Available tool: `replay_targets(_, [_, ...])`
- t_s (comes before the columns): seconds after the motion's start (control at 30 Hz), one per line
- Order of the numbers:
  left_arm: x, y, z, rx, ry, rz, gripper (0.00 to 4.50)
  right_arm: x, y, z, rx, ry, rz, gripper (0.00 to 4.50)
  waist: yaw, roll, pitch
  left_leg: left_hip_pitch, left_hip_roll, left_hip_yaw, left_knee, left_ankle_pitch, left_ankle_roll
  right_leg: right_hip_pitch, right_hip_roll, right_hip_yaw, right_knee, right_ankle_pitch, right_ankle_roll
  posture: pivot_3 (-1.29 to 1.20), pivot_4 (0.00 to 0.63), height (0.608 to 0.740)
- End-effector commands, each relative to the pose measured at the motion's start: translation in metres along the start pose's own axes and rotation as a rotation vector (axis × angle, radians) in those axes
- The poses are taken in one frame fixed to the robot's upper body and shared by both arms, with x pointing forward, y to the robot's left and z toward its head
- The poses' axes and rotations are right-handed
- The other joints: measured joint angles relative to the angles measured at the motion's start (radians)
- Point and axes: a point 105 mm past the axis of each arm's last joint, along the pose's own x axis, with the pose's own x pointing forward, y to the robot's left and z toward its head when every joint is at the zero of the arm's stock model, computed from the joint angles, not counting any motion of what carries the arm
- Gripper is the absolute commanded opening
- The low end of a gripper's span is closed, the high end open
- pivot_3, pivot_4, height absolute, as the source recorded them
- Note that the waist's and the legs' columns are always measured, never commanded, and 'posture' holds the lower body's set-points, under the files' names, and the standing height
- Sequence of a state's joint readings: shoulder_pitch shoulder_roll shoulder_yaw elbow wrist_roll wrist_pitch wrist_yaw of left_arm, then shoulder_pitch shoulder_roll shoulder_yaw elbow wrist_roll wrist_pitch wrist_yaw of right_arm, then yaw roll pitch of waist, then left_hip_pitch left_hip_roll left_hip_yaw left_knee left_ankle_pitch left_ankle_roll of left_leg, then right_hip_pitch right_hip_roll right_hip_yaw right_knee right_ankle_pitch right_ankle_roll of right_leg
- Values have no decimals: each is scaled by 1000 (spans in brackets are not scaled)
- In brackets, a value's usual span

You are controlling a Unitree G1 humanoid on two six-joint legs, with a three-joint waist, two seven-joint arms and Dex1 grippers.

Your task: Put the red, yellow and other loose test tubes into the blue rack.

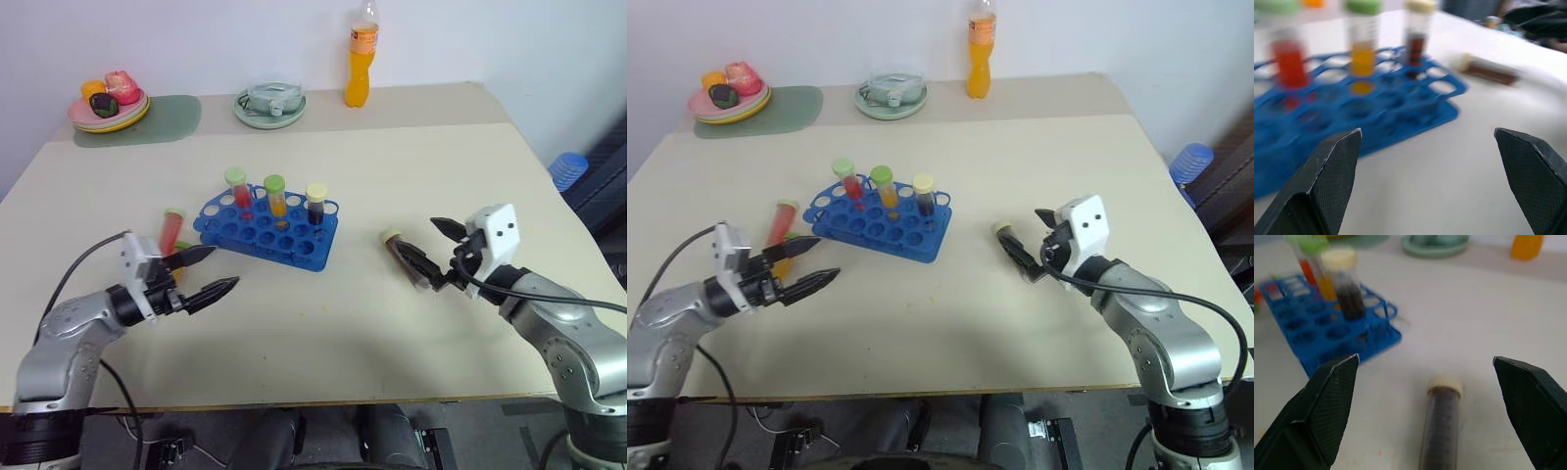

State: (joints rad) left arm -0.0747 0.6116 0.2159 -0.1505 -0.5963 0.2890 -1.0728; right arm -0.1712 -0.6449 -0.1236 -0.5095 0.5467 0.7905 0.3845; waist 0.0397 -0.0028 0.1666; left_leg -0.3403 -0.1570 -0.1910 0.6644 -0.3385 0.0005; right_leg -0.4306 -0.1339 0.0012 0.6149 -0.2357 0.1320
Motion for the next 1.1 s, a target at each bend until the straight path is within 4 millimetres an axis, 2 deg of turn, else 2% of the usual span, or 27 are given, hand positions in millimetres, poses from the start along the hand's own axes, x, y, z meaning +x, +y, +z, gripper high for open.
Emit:
replay_targets(0.03, [9, -7, 9, 62, -35, -63, 4453, 5, 0, 1, -21, 71, -13, 4500, -1, 0, 0, 0, 0, 0, 0, 0, 0, 0, 0, 0, 0, 0, 0, 0, 150, 740])
replay_targets(0.23, [18, -30, -6, 101, 26, -236, 4453, 15, 0, -5, 91, 253, 14, 4500, 1, 0, 0, -1, 0, 0, 0, 0, 0, -1, 0, 0, -1, 0, 0, 0, 150, 740])
replay_targets(0.53, [33, -38, -14, 142, 70, -331, 4453, 16, -22, -9, 150, 438, -59, 4500, 0, 0, 0, -2, 0, 0, 0, 0, 1, -1, 0, 0, -1, 1, 1, 0, 150, 740])
replay_targets(0.67, [38, -38, -18, 147, 77, -346, 4453, 20, -23, -18, 154, 500, -66, 4500, -2, 0, 0, -2, 0, 0, 0, 0, 1, -2, 0, 0, -1, 1, 2, 0, 150, 740])
replay_targets(0.73, [43, -38, -21, 148, 74, -350, 4453, 24, -26, -28, 143, 542, -74, 4500, -2, 0, 0, -2, 0, 1, 0, 0, 1, -2, 0, 0, -1, 1, 2, 0, 150, 740])
replay_targets(0.83, [50, -35, -22, 147, 58, -344, 4500, 25, -28, -46, 122, 608, -84, 3695, -2, -1, -1, -3, 0, 1, 0, 0, 1, -2, 0, 0, -1, 2, 2, 0, 150, 740])
replay_targets(1.0, [61, -38, -24, 140, 40, -343, 4500, 21, -33, -48, 104, 609, -85, 1259, 1, -2, -2, -2, 0, 1, 3, 0, 1, 0, 0, 0, -2, 5, 3, 0, 150, 740])
replay_targets(1.03, [63, -39, -24, 136, 35, -345, 4500, 20, -36, -46, 89, 603, -96, 949, 2, -3, -2, -1, 0, 1, 3, 0, 1, 1, 0, 0, -2, 6, 3, 0, 150, 740])
replay_targets(1.1, [64, -41, -24, 131, 31, -349, 4500, 19, -40, -43, 65, 592, -115, 949, 3, -3, -2, -1, 0, 1, 3, 0, 1, 1, 0, 0, -3, 7, 4, 0, 150, 740])
